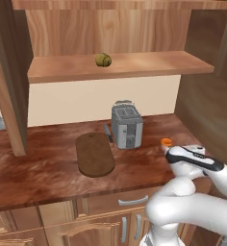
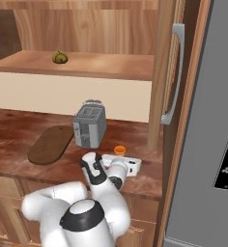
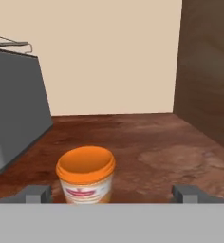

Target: Pick the bread, place it on the cutting board, pick the jam, place it on the counter, and close the cabinet.

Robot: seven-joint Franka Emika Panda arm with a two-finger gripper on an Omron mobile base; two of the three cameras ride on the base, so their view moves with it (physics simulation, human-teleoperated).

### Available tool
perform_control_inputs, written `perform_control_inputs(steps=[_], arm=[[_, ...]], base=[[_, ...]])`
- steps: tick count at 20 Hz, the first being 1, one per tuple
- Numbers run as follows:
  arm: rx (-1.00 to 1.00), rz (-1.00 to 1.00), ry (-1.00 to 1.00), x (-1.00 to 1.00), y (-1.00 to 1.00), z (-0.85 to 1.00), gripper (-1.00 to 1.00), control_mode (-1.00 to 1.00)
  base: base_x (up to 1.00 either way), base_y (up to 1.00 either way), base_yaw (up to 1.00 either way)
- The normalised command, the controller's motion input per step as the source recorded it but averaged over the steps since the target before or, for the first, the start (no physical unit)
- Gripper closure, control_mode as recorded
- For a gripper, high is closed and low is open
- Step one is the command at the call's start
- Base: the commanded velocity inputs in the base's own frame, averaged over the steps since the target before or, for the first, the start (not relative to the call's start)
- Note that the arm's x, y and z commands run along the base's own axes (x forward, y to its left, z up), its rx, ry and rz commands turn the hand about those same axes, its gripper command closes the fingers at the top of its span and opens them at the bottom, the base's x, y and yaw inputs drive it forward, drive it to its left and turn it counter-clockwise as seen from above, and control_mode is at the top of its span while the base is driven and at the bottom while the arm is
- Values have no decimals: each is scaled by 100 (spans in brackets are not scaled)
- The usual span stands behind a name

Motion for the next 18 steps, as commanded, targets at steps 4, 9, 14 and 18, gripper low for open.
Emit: perform_control_inputs(steps=[4,9,14,18], arm=[[0,0,0,-16,0,31,-100,-100],[0,0,0,-20,0,28,-100,-100],[0,0,0,-19,9,24,-100,-100],[0,0,0,-20,19,22,-100,-100]], base=[[0,0,0],[0,0,0],[0,0,0],[0,0,0]])
